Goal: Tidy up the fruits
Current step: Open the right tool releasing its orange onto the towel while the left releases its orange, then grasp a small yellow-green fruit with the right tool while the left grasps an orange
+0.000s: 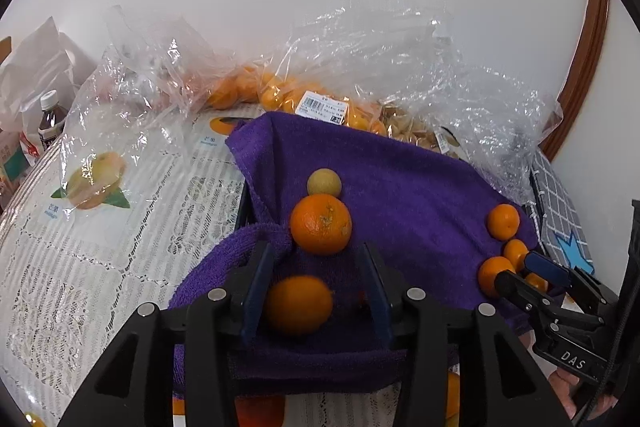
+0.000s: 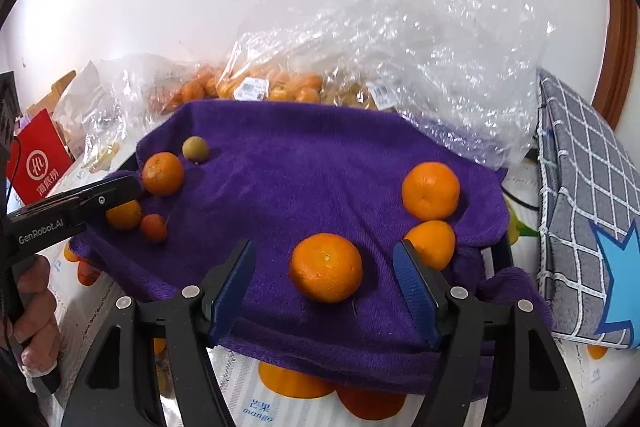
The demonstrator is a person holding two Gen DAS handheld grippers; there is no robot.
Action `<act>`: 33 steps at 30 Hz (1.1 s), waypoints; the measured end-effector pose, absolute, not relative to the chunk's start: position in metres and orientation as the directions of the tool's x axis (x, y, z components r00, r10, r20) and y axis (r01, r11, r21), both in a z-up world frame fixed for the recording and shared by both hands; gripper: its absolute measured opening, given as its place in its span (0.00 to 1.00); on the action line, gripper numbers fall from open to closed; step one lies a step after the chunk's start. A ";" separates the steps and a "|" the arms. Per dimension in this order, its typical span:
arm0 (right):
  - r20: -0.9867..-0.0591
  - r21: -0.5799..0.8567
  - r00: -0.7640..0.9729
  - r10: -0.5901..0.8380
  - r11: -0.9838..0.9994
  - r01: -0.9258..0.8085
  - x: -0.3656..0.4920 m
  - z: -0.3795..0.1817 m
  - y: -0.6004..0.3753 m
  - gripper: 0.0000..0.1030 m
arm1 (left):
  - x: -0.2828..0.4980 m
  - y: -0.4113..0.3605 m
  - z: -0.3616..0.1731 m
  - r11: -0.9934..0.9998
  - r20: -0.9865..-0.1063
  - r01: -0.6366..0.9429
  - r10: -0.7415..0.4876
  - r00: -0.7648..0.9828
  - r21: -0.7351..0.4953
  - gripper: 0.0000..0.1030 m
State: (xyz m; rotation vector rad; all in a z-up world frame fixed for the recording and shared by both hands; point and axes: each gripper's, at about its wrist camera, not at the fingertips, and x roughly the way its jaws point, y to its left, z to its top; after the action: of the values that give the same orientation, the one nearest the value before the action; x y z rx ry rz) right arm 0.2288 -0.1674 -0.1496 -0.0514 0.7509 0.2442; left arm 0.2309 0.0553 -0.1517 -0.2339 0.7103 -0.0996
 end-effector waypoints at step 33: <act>-0.618 0.163 0.693 0.371 0.923 -0.348 0.120 -0.139 -0.142 0.56 | 0.148 0.066 -0.147 0.970 -0.579 0.049 -0.181 0.795 -0.237 0.46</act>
State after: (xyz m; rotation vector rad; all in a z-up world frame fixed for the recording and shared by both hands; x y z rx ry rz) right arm 0.1199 -0.1419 -0.1388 0.0342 0.6975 0.4012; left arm 0.1475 0.0659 -0.1474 -0.2150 0.6414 -0.1244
